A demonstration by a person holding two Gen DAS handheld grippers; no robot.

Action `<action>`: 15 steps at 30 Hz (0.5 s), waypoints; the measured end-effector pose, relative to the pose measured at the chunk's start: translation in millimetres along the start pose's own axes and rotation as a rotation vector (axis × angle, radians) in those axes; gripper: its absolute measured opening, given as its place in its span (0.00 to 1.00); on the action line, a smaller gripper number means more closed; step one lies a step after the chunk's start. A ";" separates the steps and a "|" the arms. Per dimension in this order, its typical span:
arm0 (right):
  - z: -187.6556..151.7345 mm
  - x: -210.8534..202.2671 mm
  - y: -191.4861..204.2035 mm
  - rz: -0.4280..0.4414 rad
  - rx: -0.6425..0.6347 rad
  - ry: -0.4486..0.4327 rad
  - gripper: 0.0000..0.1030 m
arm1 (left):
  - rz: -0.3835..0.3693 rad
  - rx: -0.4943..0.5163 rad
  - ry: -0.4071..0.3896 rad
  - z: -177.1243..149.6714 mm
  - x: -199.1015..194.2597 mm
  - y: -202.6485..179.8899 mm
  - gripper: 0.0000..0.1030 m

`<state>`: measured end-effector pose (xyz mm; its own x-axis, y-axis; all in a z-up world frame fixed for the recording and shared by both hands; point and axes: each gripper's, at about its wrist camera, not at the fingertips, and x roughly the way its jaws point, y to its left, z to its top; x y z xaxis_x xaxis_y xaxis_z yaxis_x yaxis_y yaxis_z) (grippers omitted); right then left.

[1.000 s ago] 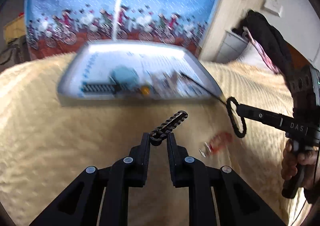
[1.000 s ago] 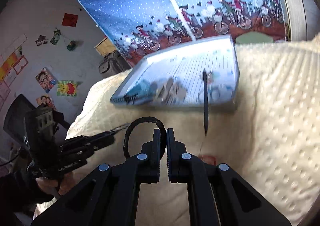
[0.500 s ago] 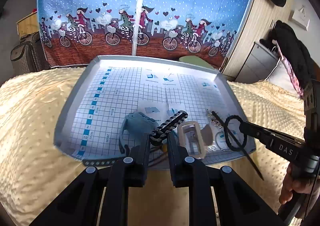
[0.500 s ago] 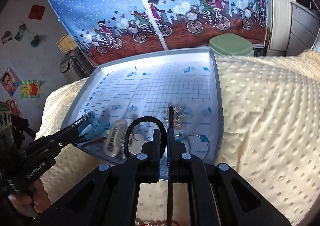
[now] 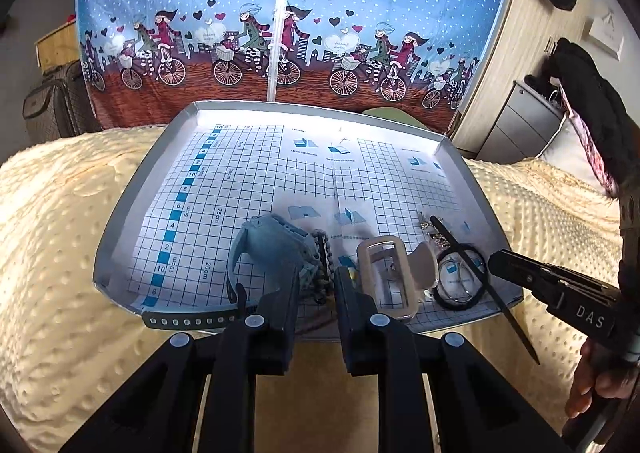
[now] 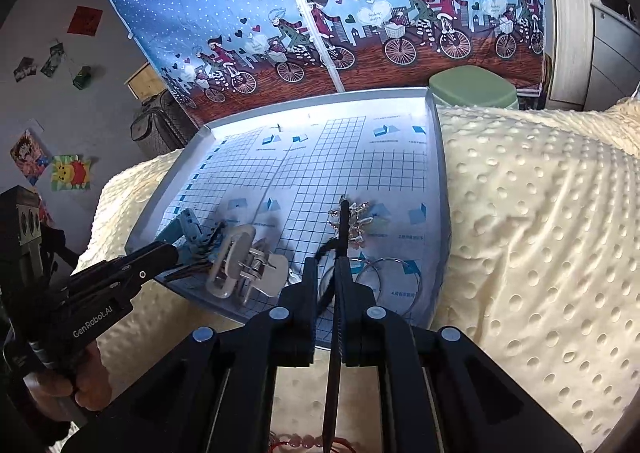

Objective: Organize jewelry
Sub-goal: 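Carry the hair band and comb clip into the tray and open both tools, then withdraw both open tools from the tray toward the red bracelet and ring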

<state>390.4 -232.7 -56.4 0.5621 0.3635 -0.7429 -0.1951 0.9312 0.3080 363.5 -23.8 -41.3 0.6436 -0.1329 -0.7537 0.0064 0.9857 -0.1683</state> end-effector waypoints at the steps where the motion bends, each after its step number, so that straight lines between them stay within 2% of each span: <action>1: -0.4 -3.0 0.6 0.000 -0.003 -0.007 0.23 | -0.001 -0.002 -0.002 -0.2 -1.8 0.4 0.21; 3: -2.2 -11.7 0.5 0.011 -0.004 -0.036 0.31 | -0.006 -0.006 -0.017 -1.2 -7.6 2.0 0.27; 4: -2.5 -15.4 0.2 0.013 -0.006 -0.048 0.32 | -0.012 -0.011 -0.036 -2.5 -13.2 3.0 0.31; 6: -4.7 -26.3 0.4 0.016 -0.013 -0.081 0.33 | -0.025 -0.026 -0.081 -6.2 -27.7 3.6 0.48; 7: -5.6 -32.0 -0.1 0.022 -0.015 -0.099 0.37 | -0.023 -0.033 -0.103 -8.4 -34.7 3.5 0.70; 8: -8.0 -40.0 -0.8 0.035 -0.013 -0.128 0.40 | -0.013 -0.043 -0.142 -11.1 -44.8 3.5 0.83; 10: -15.4 -60.2 -3.8 0.077 0.003 -0.204 0.58 | -0.018 -0.052 -0.223 -17.1 -65.0 3.2 0.86; 12: -23.4 -77.9 -6.0 0.107 0.021 -0.259 0.69 | -0.035 -0.043 -0.255 -22.1 -82.3 -0.1 0.90; 15: -37.7 -105.8 -1.8 0.121 0.004 -0.335 0.90 | -0.007 -0.034 -0.323 -31.4 -109.7 -5.4 0.97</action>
<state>301.0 -271.8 -0.7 0.7677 0.4414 -0.4646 -0.2740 0.8814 0.3847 268.8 -17.8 22.4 0.8533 -0.0943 -0.5128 -0.0106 0.9802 -0.1979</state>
